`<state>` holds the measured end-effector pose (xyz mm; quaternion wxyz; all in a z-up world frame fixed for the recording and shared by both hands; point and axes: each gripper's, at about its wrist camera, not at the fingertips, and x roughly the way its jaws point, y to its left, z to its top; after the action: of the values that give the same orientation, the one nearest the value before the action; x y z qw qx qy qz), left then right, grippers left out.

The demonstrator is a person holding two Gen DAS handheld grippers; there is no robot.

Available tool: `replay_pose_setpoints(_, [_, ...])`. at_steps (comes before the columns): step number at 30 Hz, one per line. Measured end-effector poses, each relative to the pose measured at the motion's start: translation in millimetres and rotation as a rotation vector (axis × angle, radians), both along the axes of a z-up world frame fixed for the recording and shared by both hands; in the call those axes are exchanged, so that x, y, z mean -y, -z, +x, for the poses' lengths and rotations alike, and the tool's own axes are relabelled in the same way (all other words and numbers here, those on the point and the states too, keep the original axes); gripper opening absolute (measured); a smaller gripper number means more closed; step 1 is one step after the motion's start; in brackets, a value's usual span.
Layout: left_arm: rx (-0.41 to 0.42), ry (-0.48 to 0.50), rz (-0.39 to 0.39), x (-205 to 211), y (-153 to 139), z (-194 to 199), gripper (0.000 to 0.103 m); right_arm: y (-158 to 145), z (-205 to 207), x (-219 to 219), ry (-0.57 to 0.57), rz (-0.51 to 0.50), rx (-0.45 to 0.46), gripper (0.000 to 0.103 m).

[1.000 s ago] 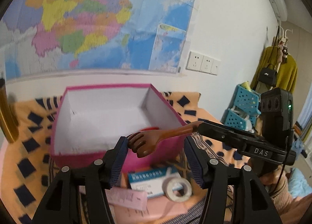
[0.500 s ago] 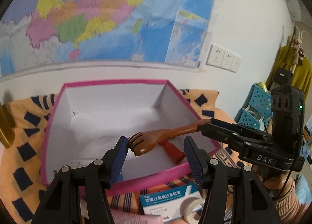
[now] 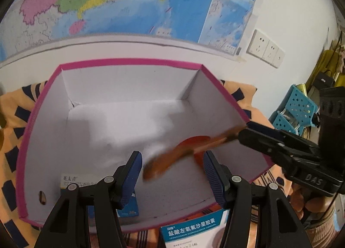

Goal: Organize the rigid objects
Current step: 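Lift the wooden massager into the pink box and open the right gripper, then grasp the white tape roll by its rim with the right gripper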

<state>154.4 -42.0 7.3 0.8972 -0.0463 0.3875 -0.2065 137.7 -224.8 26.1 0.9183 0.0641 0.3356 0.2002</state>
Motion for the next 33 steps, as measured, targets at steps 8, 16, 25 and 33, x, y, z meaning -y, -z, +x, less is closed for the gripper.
replay_pose_setpoints(8, [0.042,0.006,0.014,-1,-7,-12,0.059,-6,-11,7,0.022,0.021,0.031,0.046])
replay_pose_setpoints(16, [0.145,0.047,0.006,-14,-26,-63,0.061,-14,-52,19,-0.042,0.131,0.043,0.048])
replay_pose_setpoints(25, [0.103,0.069,0.032,-18,-4,-99,0.061,26,-88,8,-0.097,0.123,-0.073,0.049])
replay_pose_setpoints(33, [0.045,0.112,0.055,-4,21,-121,0.061,62,-99,-5,-0.123,0.061,-0.175,0.049])
